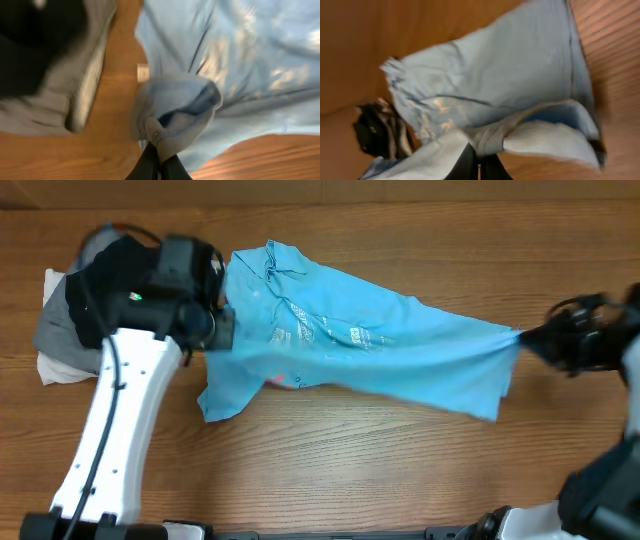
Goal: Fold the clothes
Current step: 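Lift the t-shirt with both grippers and swing it up to spread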
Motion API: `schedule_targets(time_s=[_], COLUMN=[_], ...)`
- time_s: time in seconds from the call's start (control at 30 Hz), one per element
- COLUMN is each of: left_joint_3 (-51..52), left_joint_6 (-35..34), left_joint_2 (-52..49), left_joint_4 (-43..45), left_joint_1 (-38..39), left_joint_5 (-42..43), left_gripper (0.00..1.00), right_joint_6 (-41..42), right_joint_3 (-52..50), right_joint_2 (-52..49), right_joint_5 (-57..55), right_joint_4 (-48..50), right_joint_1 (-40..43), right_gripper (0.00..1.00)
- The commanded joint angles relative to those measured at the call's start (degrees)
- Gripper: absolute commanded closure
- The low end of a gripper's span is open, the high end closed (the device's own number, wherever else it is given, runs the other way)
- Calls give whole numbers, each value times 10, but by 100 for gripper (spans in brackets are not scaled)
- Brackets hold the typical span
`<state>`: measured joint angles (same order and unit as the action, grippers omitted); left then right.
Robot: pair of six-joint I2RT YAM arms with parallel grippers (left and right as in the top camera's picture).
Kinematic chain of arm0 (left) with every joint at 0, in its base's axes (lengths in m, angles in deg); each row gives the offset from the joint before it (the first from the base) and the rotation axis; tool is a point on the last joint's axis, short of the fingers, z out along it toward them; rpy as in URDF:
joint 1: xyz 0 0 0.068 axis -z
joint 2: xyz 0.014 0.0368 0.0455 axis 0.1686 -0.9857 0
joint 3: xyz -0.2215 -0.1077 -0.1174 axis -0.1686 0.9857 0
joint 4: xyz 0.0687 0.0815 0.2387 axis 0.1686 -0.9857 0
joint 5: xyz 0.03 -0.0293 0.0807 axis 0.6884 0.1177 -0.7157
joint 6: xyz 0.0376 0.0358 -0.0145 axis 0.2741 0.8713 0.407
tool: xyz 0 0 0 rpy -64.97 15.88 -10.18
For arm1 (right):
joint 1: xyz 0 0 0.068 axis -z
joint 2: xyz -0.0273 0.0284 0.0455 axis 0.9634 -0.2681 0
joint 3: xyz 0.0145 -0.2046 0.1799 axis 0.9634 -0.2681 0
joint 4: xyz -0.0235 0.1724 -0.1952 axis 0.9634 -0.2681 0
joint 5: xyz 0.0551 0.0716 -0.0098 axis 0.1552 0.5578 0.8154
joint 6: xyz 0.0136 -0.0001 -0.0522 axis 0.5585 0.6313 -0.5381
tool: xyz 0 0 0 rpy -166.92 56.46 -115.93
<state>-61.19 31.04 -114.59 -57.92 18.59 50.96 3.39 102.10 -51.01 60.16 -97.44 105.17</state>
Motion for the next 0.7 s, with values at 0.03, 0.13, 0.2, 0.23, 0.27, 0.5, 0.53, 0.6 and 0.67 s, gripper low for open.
schedule_targets(time_s=[0.03,0.13,0.2,0.23,0.27,0.5,0.53,0.6,0.67], left_joint_3=[-141,-236,-299,-332,-378,-582,-604,-641,-662], left_joint_6=[43,54,58,58,58,57,57,56,56], left_joint_2=[29,35,41,44,49,71,77,94,116], left_joint_4=[-45,-97,-121,-130,-142,-207,-216,-231,-234], left_joint_1=[-1,7,10,10,10,10,10,10,10], left_joint_5=[81,86,73,65,54,40,40,40,40], left_gripper=[96,96,96,96,96,96,96,96,96], right_joint_6=[-6,-6,-6,-3,1,30,40,47,57], right_joint_3=[157,269,340,380,419,596,609,637,659], right_joint_2=[72,79,79,79,79,92,99,115,132], right_joint_5=[0,-4,-5,-5,-6,-13,-14,-14,-14], right_joint_4=[-92,-168,-207,-225,-240,-287,-287,-287,-287], right_joint_1=[31,35,35,35,35,35,35,35,35], right_gripper=[96,96,96,96,96,96,96,96,96])
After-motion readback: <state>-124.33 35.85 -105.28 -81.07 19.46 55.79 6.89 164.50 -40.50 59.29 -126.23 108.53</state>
